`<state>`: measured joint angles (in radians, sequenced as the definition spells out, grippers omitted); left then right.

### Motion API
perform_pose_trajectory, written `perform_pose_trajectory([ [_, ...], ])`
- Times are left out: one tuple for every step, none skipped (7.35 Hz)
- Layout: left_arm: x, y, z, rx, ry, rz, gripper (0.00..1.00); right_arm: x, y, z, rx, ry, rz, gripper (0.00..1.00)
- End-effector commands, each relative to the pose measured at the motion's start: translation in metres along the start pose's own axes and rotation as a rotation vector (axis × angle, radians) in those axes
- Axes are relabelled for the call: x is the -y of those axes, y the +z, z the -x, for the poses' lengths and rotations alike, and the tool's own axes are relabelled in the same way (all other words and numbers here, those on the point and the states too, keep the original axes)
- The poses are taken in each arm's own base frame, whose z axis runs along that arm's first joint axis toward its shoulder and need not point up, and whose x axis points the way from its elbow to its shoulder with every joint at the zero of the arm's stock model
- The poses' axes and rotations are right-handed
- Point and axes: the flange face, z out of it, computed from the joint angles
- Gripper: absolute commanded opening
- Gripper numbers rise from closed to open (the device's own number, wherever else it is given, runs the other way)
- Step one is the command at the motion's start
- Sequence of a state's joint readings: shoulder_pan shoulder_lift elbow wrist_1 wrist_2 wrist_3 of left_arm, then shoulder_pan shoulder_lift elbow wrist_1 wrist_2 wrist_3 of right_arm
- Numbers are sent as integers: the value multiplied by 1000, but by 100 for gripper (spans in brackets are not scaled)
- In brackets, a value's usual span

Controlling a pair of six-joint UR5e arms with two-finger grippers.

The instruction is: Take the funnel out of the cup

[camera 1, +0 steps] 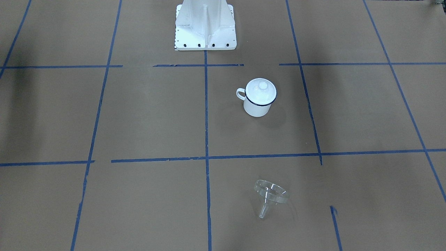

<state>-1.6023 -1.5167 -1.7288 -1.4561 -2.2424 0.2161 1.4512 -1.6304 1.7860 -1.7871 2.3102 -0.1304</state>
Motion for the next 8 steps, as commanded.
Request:
perform_pose_trajectory([
  [-1,1,1,-2,-5,3,100,0,0,0,0,0,1,100],
  [-1,0,0,-4,-4,1,100,0,0,0,0,-1,-1,100],
  [0,-1,-1,-5,-2,-1,100,0,0,0,0,-1,-1,100],
  [-1,0,-1,-6,-3,-1,100,0,0,0,0,0,0,100],
  [0,-1,-1,-8,-2,-2,100,0,0,0,0,-1,-1,100],
  [0,-2,-2,-9,-1,-4,100,0,0,0,0,-1,-1,100],
  [0,-2,-2,-9,-1,-4,100,0,0,0,0,-1,-1,100],
  [0,-4,-3,-5,2,-6,100,0,0,0,0,-1,-1,100],
])
